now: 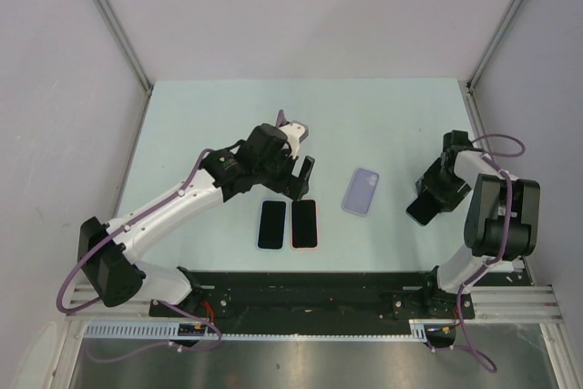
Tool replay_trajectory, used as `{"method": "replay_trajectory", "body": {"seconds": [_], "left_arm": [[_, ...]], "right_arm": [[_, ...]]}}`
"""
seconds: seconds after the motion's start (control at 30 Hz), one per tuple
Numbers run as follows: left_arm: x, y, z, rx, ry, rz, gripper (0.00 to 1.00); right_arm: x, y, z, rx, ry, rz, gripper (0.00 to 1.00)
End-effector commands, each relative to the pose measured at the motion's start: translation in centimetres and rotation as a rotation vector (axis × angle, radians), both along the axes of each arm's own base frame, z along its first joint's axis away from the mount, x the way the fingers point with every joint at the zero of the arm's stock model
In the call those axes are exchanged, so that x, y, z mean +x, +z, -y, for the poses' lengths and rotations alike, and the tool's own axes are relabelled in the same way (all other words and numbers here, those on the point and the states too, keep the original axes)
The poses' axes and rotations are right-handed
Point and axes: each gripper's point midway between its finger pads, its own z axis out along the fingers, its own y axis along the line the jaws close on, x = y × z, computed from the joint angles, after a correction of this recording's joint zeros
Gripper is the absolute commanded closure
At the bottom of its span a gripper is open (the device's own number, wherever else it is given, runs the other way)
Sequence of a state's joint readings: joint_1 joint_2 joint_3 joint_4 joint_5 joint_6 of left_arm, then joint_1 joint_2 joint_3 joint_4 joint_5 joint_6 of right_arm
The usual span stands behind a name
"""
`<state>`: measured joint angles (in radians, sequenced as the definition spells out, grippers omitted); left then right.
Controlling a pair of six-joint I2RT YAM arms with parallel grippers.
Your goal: Put the phone into the phone case
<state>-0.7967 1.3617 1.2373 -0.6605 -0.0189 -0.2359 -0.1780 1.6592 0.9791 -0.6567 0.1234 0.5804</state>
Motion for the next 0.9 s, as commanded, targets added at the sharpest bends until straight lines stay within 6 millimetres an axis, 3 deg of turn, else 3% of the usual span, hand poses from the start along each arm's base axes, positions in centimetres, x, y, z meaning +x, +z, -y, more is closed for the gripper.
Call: {"method": "replay_trajectory", "body": {"seconds": [0.0, 0.27, 0.3, 0.4, 0.6, 0.73, 0.87], "left_arm": [[0.4, 0.5, 0.2, -0.021, 0.009, 0.011, 0.05], [0.7, 0.7, -0.1, -0.013, 0.023, 0.028, 0.05], [0.7, 0.6, -0.2, -0.012, 0.023, 0.027, 0.05], [0.6, 0.8, -0.1, -0.016, 0.023, 0.029, 0.05], [0.5, 0.9, -0.1, -0.022, 0.019, 0.028, 0.05], [0.5, 0.9, -0.1, -0.022, 0.02, 0.03, 0.05], [0.5, 1.0, -0.3, -0.02, 0.026, 0.038, 0.05]], "right_arm": [[1.0, 1.4, -4.0, 0.071, 0.208, 0.083, 0.31], [2.8, 5.1, -9.3, 0.194, 0.32, 0.229, 0.4], [3.0, 5.7, -10.8, 0.197, 0.36, 0.243, 0.41], [3.7, 7.4, -12.5, 0.212, 0.387, 0.29, 0.41], [5.9, 10.2, -17.9, 0.302, 0.477, 0.446, 0.42], [7.0, 10.0, -20.3, 0.305, 0.51, 0.491, 0.42], [8.1, 8.6, -21.0, 0.282, 0.509, 0.492, 0.42]]}}
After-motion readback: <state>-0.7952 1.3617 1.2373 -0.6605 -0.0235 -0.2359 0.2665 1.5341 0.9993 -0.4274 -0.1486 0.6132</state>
